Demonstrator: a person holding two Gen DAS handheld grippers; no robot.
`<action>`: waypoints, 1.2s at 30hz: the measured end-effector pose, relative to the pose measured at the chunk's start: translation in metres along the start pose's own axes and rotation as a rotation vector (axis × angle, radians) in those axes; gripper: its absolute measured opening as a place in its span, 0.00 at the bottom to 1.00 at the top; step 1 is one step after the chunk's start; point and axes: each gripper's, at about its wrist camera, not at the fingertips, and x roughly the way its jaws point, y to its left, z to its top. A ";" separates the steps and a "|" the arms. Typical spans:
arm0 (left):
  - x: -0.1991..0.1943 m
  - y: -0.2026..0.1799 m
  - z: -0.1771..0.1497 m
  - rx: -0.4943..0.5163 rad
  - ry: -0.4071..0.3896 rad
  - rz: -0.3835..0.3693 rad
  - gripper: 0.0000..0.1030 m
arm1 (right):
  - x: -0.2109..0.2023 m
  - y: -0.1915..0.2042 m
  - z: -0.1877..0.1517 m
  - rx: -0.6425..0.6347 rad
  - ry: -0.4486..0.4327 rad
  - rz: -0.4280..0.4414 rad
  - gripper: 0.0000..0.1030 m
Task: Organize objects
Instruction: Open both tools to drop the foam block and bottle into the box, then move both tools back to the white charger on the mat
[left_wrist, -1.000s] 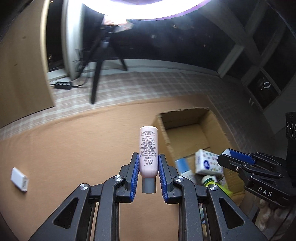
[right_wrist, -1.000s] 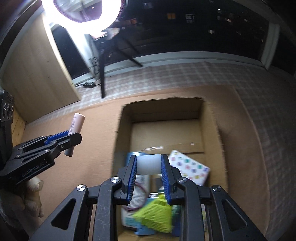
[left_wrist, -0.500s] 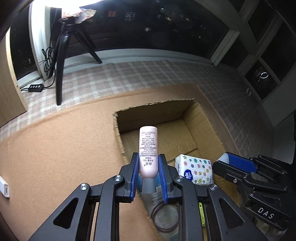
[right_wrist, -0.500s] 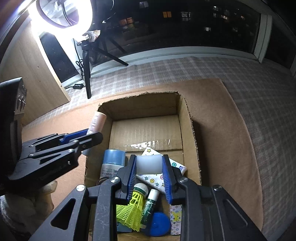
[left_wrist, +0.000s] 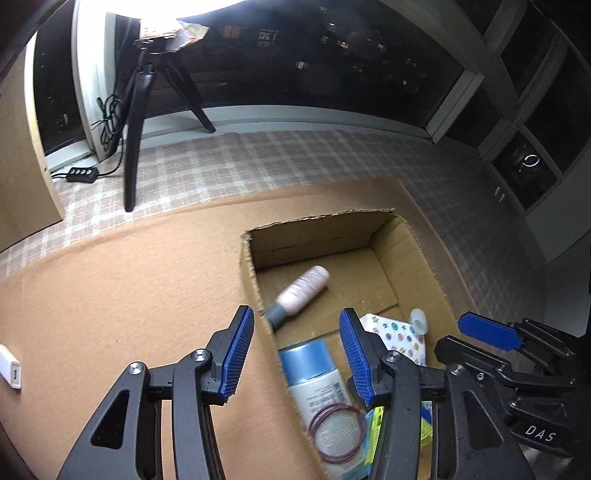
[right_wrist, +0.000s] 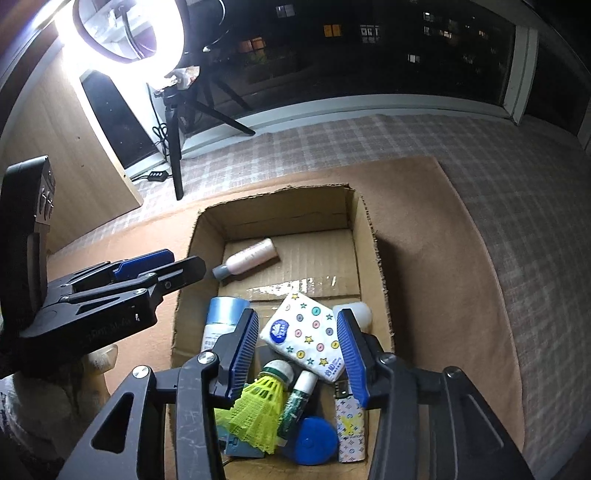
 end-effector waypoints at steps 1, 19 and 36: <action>-0.002 0.003 -0.001 -0.002 -0.003 0.003 0.50 | -0.001 0.003 -0.001 -0.004 -0.002 -0.001 0.40; -0.110 0.075 -0.054 -0.010 -0.133 0.160 0.51 | -0.019 0.091 -0.014 -0.075 -0.044 0.083 0.49; -0.178 0.169 -0.103 -0.104 -0.173 0.230 0.53 | -0.011 0.208 -0.017 -0.219 -0.066 0.116 0.50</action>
